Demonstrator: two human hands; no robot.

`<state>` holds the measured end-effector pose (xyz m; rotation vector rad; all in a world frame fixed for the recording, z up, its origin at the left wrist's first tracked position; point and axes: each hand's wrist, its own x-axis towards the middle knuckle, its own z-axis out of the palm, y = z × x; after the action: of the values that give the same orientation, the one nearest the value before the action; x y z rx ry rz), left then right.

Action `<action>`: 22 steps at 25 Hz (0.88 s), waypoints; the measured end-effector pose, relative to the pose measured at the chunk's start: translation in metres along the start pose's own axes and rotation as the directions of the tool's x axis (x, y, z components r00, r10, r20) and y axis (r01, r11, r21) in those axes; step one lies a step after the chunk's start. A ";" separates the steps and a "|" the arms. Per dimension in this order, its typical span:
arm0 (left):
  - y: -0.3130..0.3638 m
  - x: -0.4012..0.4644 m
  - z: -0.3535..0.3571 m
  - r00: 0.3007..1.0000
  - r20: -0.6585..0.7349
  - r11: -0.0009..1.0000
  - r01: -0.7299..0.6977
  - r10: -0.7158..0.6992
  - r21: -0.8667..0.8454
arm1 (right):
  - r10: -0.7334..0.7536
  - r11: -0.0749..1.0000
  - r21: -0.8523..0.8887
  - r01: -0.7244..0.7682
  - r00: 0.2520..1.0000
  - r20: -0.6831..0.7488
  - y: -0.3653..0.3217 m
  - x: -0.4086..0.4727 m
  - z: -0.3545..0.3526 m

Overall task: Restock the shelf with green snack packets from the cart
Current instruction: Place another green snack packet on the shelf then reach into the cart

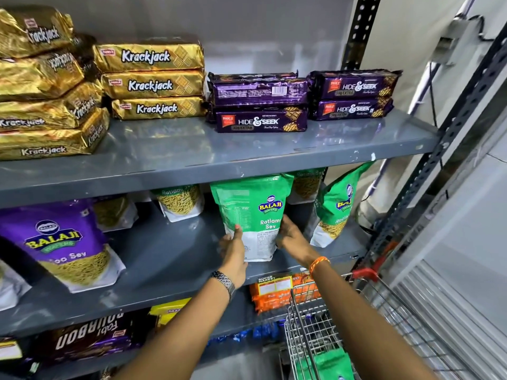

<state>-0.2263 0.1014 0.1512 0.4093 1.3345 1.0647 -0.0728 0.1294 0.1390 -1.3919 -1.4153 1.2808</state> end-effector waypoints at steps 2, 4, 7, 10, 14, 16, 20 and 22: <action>0.005 0.002 0.001 0.996 0.067 0.997 -0.047 0.051 -0.063 | 0.000 1.000 -0.010 -0.001 0.998 -0.069 0.011 -0.003 0.003; 0.012 0.008 -0.007 0.989 0.105 0.976 -0.085 0.108 -0.199 | 0.021 0.999 -0.028 -0.025 0.988 -0.151 0.018 -0.007 0.006; 0.011 0.007 -0.024 0.981 0.046 0.973 -0.181 0.189 -0.143 | 0.015 0.997 -0.075 -0.024 0.993 -0.119 0.022 -0.016 0.011; -0.005 0.002 -0.030 0.971 0.159 0.980 -0.187 0.176 0.061 | -0.005 0.999 -0.047 0.004 1.000 -0.029 0.018 -0.025 0.022; -0.009 0.005 -0.026 0.955 0.257 0.983 -0.171 0.151 0.060 | 0.004 1.000 0.019 -0.002 0.995 -0.099 0.017 -0.039 0.046; -0.003 0.015 -0.021 0.956 0.260 0.989 -0.148 0.135 0.032 | 0.024 0.999 0.033 -0.020 0.992 -0.126 0.018 -0.047 0.058; 0.007 0.029 -0.012 0.960 0.238 0.987 -0.160 0.148 0.030 | 0.076 0.982 0.176 -0.064 0.995 -0.063 0.023 -0.062 0.045; 0.004 0.027 -0.014 0.959 0.224 0.983 -0.183 0.174 0.024 | 0.148 0.942 0.317 -0.114 0.985 -0.085 0.039 -0.074 0.010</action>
<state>-0.2433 0.1206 0.1352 0.6728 1.1391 1.1046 -0.0655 0.0516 0.1082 -1.3330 -1.0099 1.4215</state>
